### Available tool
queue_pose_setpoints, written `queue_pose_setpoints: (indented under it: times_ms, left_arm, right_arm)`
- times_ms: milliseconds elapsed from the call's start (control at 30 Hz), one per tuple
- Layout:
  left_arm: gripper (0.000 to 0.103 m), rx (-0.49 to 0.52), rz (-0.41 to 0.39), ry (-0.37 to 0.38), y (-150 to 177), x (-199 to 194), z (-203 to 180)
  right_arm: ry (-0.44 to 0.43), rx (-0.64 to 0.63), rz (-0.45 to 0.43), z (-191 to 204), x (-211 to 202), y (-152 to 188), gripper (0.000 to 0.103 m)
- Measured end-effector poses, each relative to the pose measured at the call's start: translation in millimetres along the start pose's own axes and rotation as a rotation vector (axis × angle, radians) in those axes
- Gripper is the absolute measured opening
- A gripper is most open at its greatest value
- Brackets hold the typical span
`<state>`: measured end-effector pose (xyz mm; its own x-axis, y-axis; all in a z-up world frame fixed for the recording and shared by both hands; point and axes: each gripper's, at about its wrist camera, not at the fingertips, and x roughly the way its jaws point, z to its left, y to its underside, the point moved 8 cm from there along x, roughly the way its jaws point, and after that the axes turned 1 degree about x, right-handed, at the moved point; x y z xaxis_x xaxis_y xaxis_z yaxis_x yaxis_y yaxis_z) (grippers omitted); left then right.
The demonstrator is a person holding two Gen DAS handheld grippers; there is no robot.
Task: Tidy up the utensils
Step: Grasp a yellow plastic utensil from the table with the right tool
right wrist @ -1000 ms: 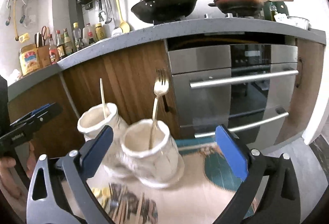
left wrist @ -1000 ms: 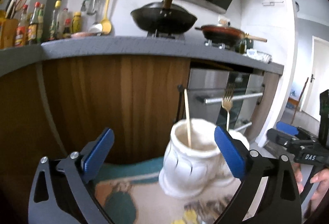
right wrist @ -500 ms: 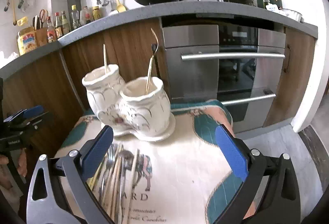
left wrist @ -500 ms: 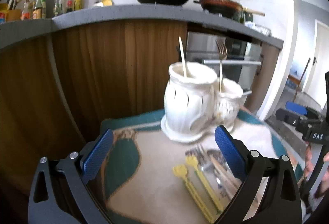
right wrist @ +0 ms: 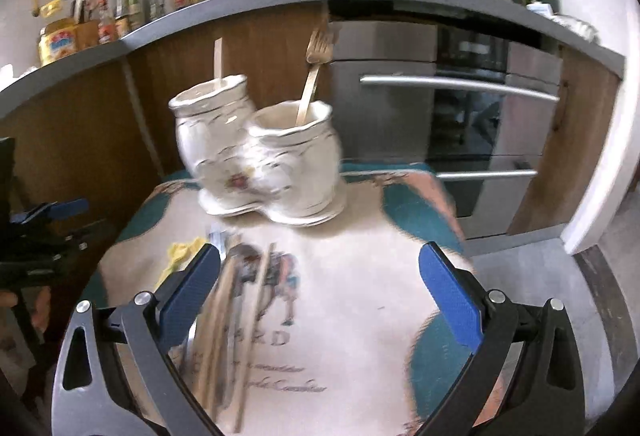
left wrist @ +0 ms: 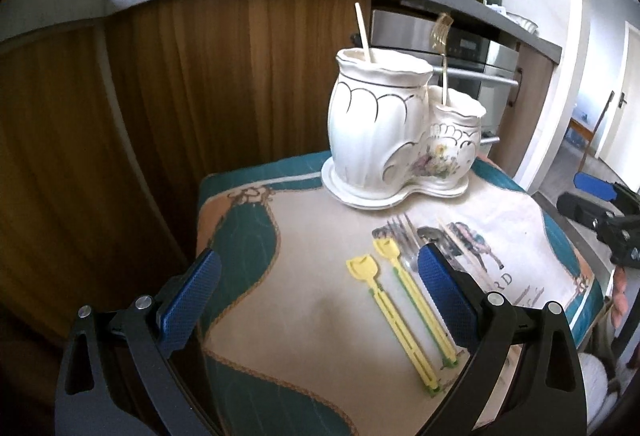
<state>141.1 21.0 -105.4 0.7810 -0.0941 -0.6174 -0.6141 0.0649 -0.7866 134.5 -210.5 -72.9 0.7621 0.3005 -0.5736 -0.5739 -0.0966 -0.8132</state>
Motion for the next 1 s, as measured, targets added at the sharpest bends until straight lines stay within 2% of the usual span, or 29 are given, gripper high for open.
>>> queue_pose_setpoints:
  times_ms: [133,267,433,533,700,833,900,1000]
  left_arm:
    - [0.098,-0.007,0.018,0.02,6.1,1.8,-0.6]
    - [0.098,0.013,0.034,0.006,12.0,4.9,-0.6]
    - [0.098,-0.038,0.037,-0.001,14.5,6.3,13.5]
    - [0.098,-0.087,0.033,-0.006,13.3,5.9,26.6]
    - [0.098,-0.128,0.019,-0.013,11.0,4.4,39.0]
    - [0.098,-0.132,0.019,-0.006,11.3,5.2,40.4]
    - [0.098,-0.127,0.017,-0.007,11.2,5.5,40.5]
    - [0.098,-0.134,0.013,-0.002,10.3,5.5,41.9]
  right_arm:
    - [-0.007,-0.057,0.04,18.4,8.6,11.9,0.098]
    - [-0.025,-0.079,0.094,30.8,20.3,26.5,0.098]
    - [-0.066,-0.102,0.147,51.8,32.5,39.2,0.097]
    - [-0.099,-0.116,0.18,67.7,40.7,43.9,0.081]
    - [-0.161,-0.111,0.25,95.8,62.0,44.0,0.038]
    - [-0.192,-0.116,0.309,115.4,78.8,46.0,0.027]
    - [-0.189,-0.121,0.335,121.8,87.0,48.5,0.02]
    - [-0.159,-0.141,0.359,126.2,97.1,52.0,0.016]
